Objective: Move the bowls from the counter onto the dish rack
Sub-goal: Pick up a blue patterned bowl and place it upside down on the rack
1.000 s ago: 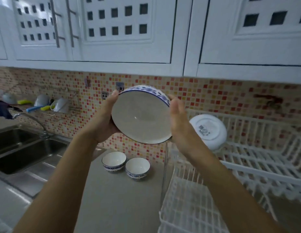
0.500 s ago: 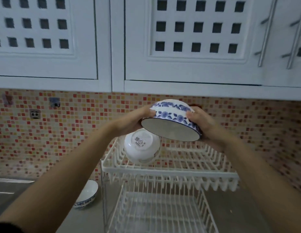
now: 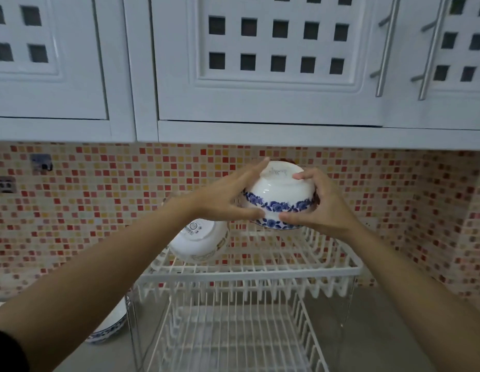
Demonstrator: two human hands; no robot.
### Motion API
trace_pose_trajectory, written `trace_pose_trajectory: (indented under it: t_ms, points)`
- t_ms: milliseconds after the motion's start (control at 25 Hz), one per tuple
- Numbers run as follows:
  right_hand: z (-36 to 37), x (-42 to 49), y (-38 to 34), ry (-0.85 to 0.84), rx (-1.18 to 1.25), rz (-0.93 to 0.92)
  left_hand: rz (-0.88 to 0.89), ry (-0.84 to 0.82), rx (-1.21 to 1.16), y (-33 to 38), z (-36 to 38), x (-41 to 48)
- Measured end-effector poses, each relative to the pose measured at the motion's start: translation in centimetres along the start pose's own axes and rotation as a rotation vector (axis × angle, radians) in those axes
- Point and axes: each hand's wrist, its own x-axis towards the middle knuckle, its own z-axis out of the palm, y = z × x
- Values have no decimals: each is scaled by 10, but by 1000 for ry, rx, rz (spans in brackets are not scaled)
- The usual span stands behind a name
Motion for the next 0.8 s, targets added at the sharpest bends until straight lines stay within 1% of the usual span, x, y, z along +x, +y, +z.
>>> trace_pose_trajectory:
  t_ms: [120, 280, 480, 640, 800]
  points:
    - [6, 2, 12, -59, -171, -54, -54, -11, 123, -1, 14, 5]
    - [16, 11, 32, -191, -367, -75, -146, -25, 155, -5, 41, 18]
    - [25, 16, 55, -302, -377, -22, -233, -126, 198, -7, 70, 36]
    - [28, 22, 68, -442, -413, 73, -230, -204, 231, -11, 83, 43]
    - [33, 27, 73, -559, -395, 135, -232, -264, 235, -13, 90, 47]
